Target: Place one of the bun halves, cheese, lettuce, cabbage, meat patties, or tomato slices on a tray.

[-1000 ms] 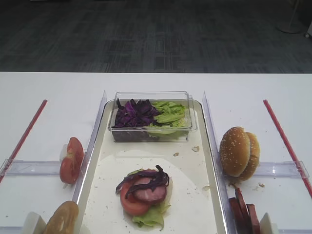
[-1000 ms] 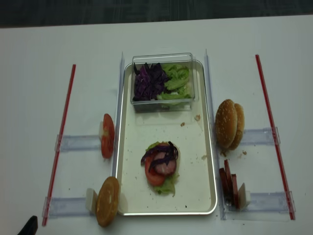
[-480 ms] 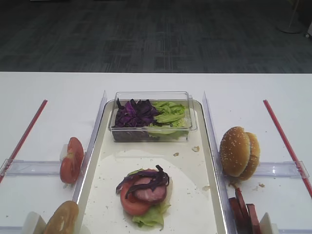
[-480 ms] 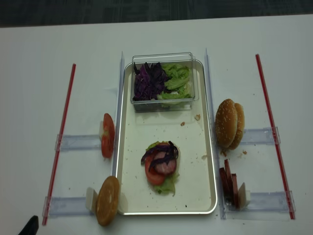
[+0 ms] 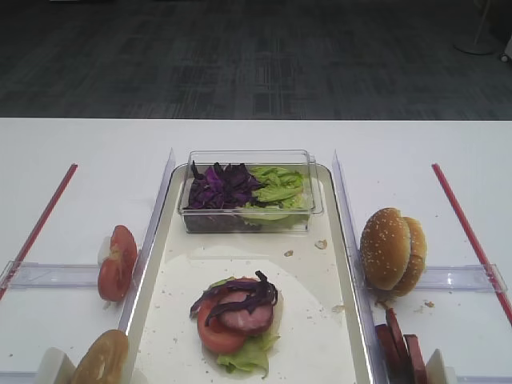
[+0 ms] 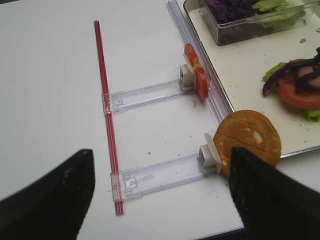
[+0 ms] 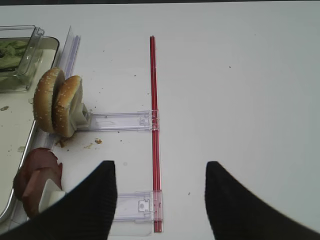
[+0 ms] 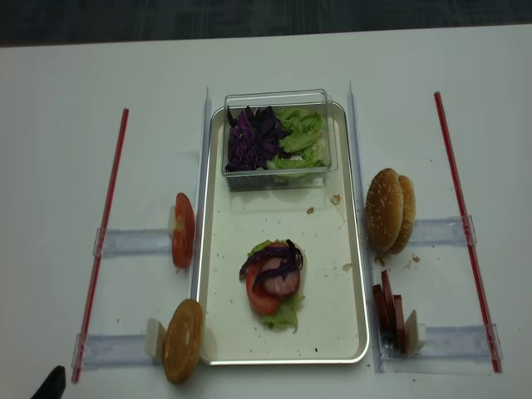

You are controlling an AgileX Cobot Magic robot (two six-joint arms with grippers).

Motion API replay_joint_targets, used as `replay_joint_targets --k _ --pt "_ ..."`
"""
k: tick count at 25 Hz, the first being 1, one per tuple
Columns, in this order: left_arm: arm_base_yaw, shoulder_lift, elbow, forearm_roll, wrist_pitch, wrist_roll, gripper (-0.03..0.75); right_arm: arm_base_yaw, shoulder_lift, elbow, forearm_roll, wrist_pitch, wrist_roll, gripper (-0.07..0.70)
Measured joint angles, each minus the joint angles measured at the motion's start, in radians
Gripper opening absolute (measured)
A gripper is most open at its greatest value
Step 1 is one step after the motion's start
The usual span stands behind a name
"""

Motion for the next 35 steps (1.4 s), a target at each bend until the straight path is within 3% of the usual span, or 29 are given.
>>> replay_joint_targets --k 35 --pt "0.0 0.0 0.0 0.0 0.0 0.002 0.512 0.0 0.0 0.0 0.0 0.0 -0.002 0.427"
